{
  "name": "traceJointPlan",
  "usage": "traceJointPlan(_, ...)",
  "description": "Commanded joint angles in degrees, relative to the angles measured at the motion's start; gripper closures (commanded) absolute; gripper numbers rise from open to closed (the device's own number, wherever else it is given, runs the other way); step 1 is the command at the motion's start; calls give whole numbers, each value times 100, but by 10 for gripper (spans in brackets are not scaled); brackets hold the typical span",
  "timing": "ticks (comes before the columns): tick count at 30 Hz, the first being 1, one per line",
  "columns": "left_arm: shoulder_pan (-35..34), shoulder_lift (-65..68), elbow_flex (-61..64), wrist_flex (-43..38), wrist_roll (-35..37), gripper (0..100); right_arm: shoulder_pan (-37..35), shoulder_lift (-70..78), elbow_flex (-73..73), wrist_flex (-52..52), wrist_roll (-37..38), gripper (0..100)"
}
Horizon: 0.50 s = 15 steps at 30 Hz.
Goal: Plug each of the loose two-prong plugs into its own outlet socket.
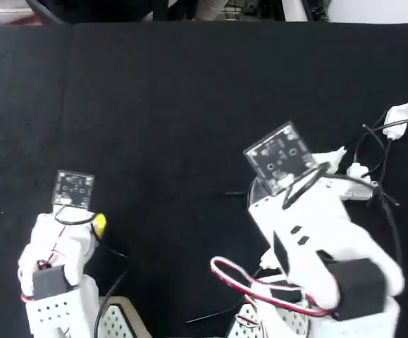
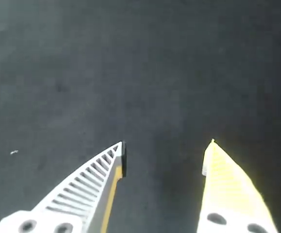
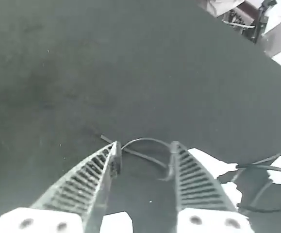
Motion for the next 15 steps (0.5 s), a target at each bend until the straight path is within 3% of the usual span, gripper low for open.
traceJointPlan(1,453,-26,145,-211,-18,736,53,-716,1798,-686,0,804)
traceJointPlan(12,488,-18,251,-360,0,737,132,-3925,5886,-3490,0,982)
traceJointPlan(15,488,-18,251,-352,9,737,105,-4242,6712,-3903,-9,985)
